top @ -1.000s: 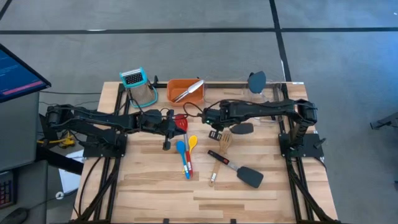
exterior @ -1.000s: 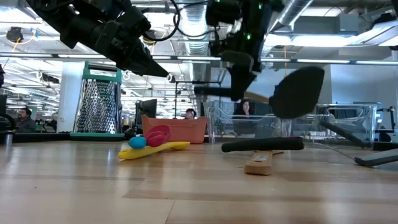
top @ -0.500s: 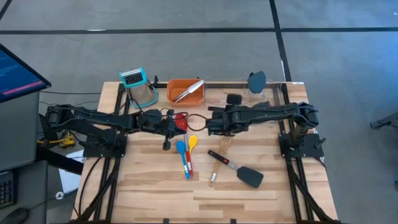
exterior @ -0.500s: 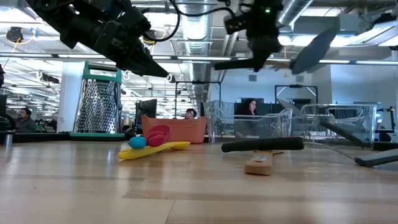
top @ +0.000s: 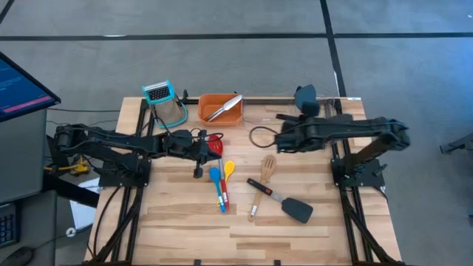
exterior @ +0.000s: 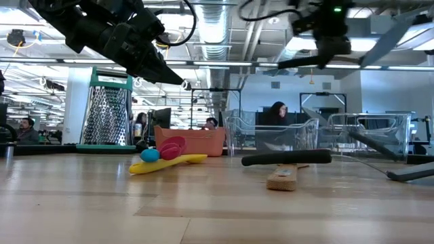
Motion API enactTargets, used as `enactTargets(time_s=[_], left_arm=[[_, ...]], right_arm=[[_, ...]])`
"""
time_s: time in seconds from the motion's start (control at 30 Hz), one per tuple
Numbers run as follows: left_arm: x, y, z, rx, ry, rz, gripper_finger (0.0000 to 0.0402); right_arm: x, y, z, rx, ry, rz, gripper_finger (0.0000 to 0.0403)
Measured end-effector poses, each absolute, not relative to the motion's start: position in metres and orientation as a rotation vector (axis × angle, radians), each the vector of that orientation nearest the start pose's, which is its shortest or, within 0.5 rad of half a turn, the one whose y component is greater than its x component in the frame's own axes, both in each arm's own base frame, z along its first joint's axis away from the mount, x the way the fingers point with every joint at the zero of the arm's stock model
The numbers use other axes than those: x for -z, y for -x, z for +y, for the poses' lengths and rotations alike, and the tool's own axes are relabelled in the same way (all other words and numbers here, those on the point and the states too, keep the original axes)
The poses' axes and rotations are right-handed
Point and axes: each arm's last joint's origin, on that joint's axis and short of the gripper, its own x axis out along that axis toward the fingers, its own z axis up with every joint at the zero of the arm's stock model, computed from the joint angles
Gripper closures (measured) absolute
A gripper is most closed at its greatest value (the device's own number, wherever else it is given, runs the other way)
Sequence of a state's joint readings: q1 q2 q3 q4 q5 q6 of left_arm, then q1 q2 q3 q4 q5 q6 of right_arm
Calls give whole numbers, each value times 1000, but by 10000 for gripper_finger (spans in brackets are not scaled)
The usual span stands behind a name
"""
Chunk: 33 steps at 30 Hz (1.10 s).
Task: Pick & Place Kitchen Items
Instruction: Put the black spatula into the right transparent bin
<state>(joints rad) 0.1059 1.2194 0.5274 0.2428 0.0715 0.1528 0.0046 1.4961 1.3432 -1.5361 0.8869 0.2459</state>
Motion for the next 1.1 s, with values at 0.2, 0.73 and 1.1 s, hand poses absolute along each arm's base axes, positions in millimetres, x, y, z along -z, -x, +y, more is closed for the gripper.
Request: enactTargets(time_s=[0.2,0.73,1.1], left_arm=[[-199,-242,24,0,-110,449,400],[-200,-242,24,1,-115,444,400],[-200,-242,24,1,-119,443,400]], right_arm=[[-288,-201,-30,755,656,1573,332],[-242,-160,-83,514,720,2059,332],[-236,-163,-106,289,701,2051,332]])
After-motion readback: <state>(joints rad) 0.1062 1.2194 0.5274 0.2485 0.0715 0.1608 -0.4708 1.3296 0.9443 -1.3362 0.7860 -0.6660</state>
